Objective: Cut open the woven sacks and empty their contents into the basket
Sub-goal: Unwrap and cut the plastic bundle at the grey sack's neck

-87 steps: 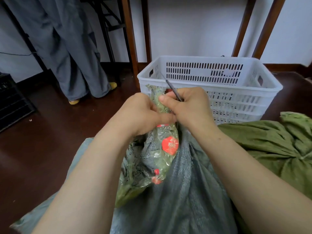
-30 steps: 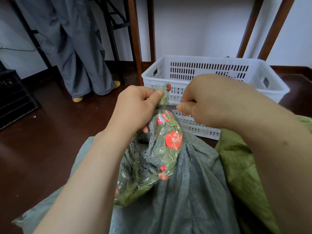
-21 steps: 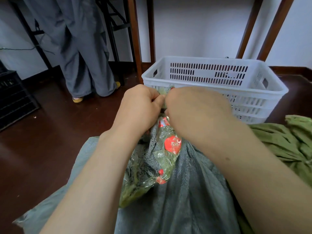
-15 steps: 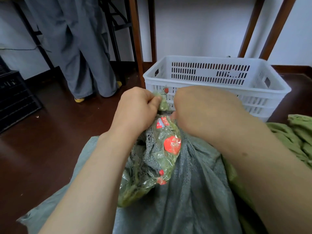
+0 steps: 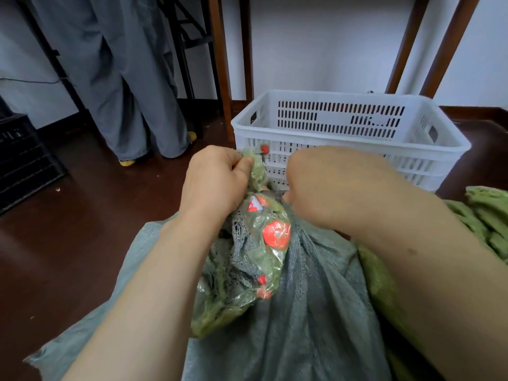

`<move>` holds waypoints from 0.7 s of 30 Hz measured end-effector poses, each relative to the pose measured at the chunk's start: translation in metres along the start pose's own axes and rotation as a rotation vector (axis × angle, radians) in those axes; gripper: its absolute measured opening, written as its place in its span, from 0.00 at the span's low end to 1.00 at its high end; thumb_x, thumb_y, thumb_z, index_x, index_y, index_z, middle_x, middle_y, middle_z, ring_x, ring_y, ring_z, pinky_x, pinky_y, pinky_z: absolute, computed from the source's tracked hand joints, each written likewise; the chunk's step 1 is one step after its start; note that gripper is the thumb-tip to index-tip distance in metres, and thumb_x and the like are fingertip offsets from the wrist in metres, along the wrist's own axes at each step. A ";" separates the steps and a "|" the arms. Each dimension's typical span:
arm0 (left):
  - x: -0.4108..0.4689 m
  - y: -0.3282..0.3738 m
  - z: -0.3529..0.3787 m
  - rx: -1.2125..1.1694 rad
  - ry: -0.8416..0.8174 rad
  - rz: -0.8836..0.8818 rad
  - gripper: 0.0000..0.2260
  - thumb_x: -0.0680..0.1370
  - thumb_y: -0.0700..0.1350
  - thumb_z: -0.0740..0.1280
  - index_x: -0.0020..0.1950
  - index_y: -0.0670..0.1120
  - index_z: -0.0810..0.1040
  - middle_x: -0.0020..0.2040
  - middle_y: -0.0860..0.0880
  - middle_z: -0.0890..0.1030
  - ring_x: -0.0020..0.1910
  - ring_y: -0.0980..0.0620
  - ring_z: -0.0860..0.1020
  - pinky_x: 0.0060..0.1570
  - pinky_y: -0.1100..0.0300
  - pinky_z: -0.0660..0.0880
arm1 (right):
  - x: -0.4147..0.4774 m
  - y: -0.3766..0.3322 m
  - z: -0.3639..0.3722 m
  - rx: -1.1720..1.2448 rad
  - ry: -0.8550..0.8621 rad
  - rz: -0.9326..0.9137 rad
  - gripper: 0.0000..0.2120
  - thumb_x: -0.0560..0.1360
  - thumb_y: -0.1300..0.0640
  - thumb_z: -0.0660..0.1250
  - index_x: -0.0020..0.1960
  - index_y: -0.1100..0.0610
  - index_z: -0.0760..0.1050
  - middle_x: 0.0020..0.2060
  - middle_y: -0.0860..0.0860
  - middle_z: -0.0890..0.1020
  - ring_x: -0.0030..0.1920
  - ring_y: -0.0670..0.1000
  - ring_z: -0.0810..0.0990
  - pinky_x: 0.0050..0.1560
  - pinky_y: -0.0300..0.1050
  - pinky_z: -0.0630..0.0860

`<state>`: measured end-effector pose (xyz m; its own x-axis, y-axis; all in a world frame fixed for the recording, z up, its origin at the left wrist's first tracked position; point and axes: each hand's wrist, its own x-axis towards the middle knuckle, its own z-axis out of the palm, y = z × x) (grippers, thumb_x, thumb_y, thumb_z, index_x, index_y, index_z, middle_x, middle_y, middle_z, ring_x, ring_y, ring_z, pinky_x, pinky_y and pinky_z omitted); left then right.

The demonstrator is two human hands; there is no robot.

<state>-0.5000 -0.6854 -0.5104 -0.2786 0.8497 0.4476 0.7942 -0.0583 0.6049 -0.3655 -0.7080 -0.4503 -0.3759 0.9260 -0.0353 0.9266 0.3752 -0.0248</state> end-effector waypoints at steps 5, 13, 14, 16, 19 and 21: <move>-0.002 0.016 0.006 -0.083 -0.052 0.093 0.17 0.78 0.46 0.66 0.33 0.38 0.79 0.26 0.45 0.72 0.31 0.48 0.68 0.35 0.52 0.71 | 0.002 -0.002 0.007 0.005 -0.007 -0.048 0.04 0.78 0.61 0.60 0.45 0.60 0.70 0.30 0.49 0.63 0.29 0.50 0.62 0.40 0.50 0.71; 0.002 -0.015 -0.003 -0.006 0.070 -0.032 0.17 0.79 0.46 0.65 0.37 0.33 0.78 0.34 0.34 0.77 0.36 0.38 0.75 0.40 0.46 0.74 | -0.003 0.003 0.006 -0.019 -0.036 -0.090 0.18 0.79 0.58 0.60 0.32 0.55 0.61 0.29 0.49 0.67 0.29 0.49 0.66 0.38 0.46 0.71; 0.001 -0.017 -0.003 -0.005 0.081 -0.039 0.18 0.79 0.46 0.65 0.37 0.33 0.78 0.33 0.33 0.77 0.34 0.39 0.74 0.39 0.47 0.73 | -0.003 0.005 0.006 -0.005 -0.053 -0.094 0.18 0.79 0.58 0.60 0.31 0.55 0.61 0.28 0.49 0.67 0.29 0.49 0.66 0.37 0.45 0.70; 0.001 -0.017 -0.001 -0.019 0.092 -0.049 0.18 0.79 0.46 0.64 0.37 0.32 0.78 0.32 0.33 0.75 0.32 0.42 0.71 0.38 0.47 0.72 | -0.001 0.009 0.005 0.015 -0.065 -0.118 0.18 0.79 0.58 0.61 0.31 0.56 0.64 0.27 0.50 0.68 0.28 0.49 0.67 0.33 0.42 0.68; 0.002 -0.018 0.000 -0.084 0.075 -0.084 0.19 0.79 0.46 0.64 0.39 0.31 0.77 0.29 0.38 0.70 0.29 0.47 0.66 0.34 0.51 0.68 | 0.002 0.020 -0.001 0.130 -0.133 -0.131 0.13 0.79 0.54 0.63 0.38 0.58 0.76 0.29 0.49 0.72 0.29 0.49 0.71 0.30 0.39 0.66; 0.004 -0.021 -0.002 -0.154 0.066 -0.138 0.20 0.79 0.46 0.65 0.37 0.30 0.76 0.27 0.43 0.68 0.26 0.51 0.63 0.32 0.56 0.63 | 0.007 0.040 -0.005 0.354 -0.194 -0.042 0.11 0.78 0.53 0.65 0.43 0.59 0.81 0.27 0.50 0.75 0.25 0.47 0.70 0.27 0.37 0.66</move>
<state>-0.5190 -0.6820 -0.5204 -0.4179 0.8193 0.3926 0.6558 -0.0270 0.7545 -0.3307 -0.6860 -0.4461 -0.4395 0.8723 -0.2145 0.8626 0.3433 -0.3715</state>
